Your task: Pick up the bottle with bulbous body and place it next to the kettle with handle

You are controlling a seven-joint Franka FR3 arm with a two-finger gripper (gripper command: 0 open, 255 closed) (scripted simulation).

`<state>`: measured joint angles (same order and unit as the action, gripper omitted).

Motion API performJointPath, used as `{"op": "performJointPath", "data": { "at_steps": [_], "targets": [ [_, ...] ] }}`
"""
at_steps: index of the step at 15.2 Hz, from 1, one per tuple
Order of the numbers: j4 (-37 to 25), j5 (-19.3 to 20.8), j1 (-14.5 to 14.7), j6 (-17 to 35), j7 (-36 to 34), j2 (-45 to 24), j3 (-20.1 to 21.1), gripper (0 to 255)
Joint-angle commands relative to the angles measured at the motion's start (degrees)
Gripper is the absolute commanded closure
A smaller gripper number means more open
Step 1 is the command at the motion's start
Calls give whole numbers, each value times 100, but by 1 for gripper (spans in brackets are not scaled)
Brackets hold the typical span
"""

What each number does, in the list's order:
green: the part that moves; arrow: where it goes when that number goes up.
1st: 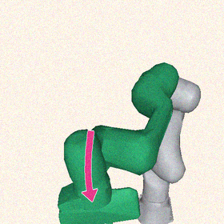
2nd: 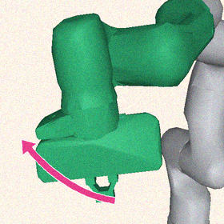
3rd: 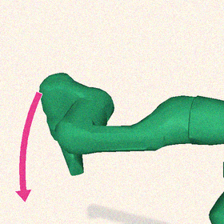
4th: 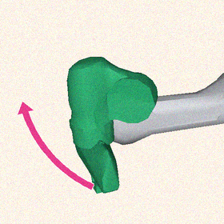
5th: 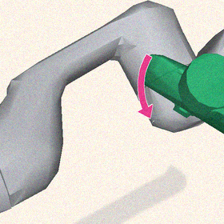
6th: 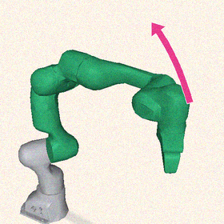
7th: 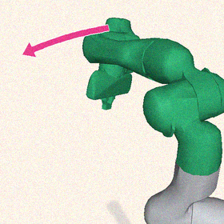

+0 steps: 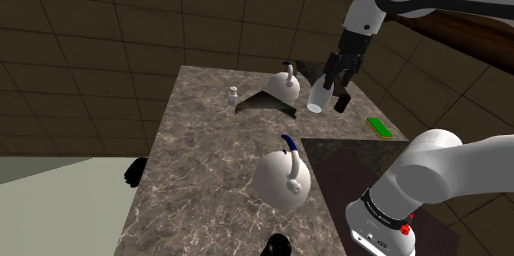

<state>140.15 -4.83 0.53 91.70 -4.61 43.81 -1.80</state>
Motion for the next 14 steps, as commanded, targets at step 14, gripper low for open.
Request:
{"op": "performJointPath", "data": {
  "at_steps": [14],
  "targets": [
    [-812, 739, -534, 1146, 1205, -1833, -1140, 0]
  ]
}}
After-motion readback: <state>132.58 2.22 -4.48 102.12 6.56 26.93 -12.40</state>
